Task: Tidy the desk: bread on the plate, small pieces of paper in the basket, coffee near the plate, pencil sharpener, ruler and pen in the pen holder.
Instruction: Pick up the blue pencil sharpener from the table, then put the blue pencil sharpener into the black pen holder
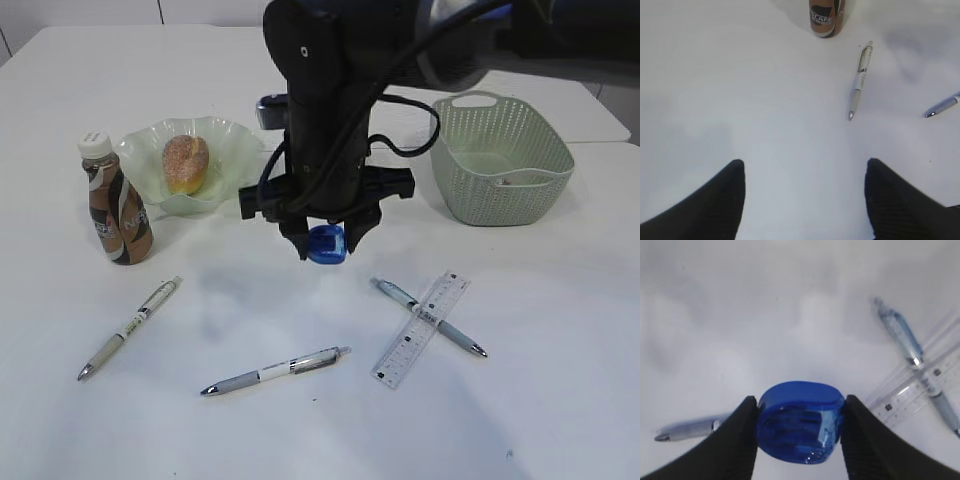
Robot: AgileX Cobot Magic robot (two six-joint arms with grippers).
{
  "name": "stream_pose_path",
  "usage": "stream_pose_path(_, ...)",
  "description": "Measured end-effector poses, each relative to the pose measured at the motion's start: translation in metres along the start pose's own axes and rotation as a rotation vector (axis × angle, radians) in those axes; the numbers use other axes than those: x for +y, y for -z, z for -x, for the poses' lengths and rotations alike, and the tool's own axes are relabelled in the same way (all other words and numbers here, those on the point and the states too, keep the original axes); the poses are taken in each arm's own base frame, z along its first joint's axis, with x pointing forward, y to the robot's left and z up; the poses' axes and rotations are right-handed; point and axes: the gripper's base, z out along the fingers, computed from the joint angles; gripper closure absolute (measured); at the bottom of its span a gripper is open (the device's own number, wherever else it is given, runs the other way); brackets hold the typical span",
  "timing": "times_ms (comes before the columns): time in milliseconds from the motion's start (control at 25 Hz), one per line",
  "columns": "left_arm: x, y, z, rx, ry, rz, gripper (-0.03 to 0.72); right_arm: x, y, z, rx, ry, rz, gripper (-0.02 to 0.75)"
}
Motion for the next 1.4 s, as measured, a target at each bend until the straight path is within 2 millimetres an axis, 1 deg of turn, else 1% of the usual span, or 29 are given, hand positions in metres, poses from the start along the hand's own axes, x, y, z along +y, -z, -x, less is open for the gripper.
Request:
stream_pose_path(80,0.000,0.000,0.000,0.000,0.000,0.000,0.162,-0.001,0.004,0.004,-0.031,0.009,-0.014,0.354)
stream_pose_path(120,0.000,0.000,0.000,0.000,0.000,0.000,0.162,-0.002,0.007,0.009,-0.073,0.021,-0.027,0.354)
stream_pose_path(160,0.000,0.000,0.000,0.000,0.000,0.000,0.162,-0.002,0.007,0.009,-0.073,0.021,-0.027,0.354)
stream_pose_path(200,0.000,0.000,0.000,0.000,0.000,0.001,0.162,-0.003,0.011,0.014,-0.121,0.033,-0.037,0.354)
stream_pose_path(280,0.001,0.000,0.000,0.000,-0.002,0.006,0.162,-0.003,0.011,0.014,-0.121,0.033,-0.037,0.354)
stream_pose_path(320,0.001,0.000,0.000,0.000,-0.004,0.011,0.162,-0.003,0.018,0.025,-0.222,0.053,-0.047,0.354)
stream_pose_path(440,0.002,0.000,0.000,-0.001,-0.010,0.027,0.162,-0.001,0.023,0.036,-0.350,0.077,-0.037,0.354)
stream_pose_path(520,0.003,0.000,0.000,-0.001,-0.012,0.032,0.162,-0.001,0.025,0.041,-0.404,0.082,-0.041,0.354)
stream_pose_path(560,0.003,0.000,0.000,-0.001,-0.012,0.032,0.162,-0.001,0.025,0.041,-0.404,0.082,-0.041,0.354)
stream_pose_path(600,0.003,0.000,0.000,-0.001,-0.012,0.033,0.162,-0.004,0.028,0.046,-0.465,0.104,-0.073,0.354)
stream_pose_path(640,0.003,0.000,0.000,-0.001,-0.013,0.034,0.162,-0.003,0.028,0.047,-0.476,0.102,-0.063,0.354)
stream_pose_path(680,0.003,0.000,0.000,-0.003,-0.013,0.034,0.162,-0.004,0.031,0.051,-0.530,0.129,-0.085,0.354)
stream_pose_path(840,0.003,0.000,0.002,-0.025,-0.014,0.034,0.162,-0.008,0.035,0.059,-0.621,0.188,-0.151,0.354)
stream_pose_path(1000,0.003,0.000,0.003,-0.037,-0.014,0.033,0.162,-0.019,0.036,0.070,-0.679,0.142,-0.139,0.354)
stream_pose_path(1080,0.003,0.000,0.004,-0.045,-0.014,0.033,0.162,-0.019,0.037,0.073,-0.704,0.139,-0.121,0.354)
stream_pose_path(1120,0.003,0.000,0.004,-0.049,-0.014,0.033,0.162,-0.035,0.036,0.082,-0.720,0.108,-0.122,0.354)
stream_pose_path(1160,0.003,0.000,0.004,-0.049,-0.014,0.033,0.162,-0.035,0.036,0.082,-0.720,0.108,-0.122,0.354)
stream_pose_path(1200,0.003,0.000,0.005,-0.051,-0.014,0.033,0.162,-0.044,0.035,0.088,-0.745,0.096,-0.107,0.354)
stream_pose_path(1240,0.003,0.000,0.005,-0.059,-0.014,0.033,0.162,-0.048,0.036,0.091,-0.762,0.085,-0.095,0.354)
stream_pose_path(1280,0.003,0.000,0.006,-0.069,-0.014,0.032,0.162,-0.046,0.037,0.092,-0.777,0.086,-0.079,0.354)
stream_pose_path(1320,0.003,0.000,0.007,-0.077,-0.015,0.032,0.162,-0.052,0.037,0.096,-0.797,0.078,-0.068,0.354)
stream_pose_path(1400,0.003,0.000,0.009,-0.094,-0.015,0.031,0.162,-0.054,0.039,0.100,-0.830,0.084,-0.046,0.354)
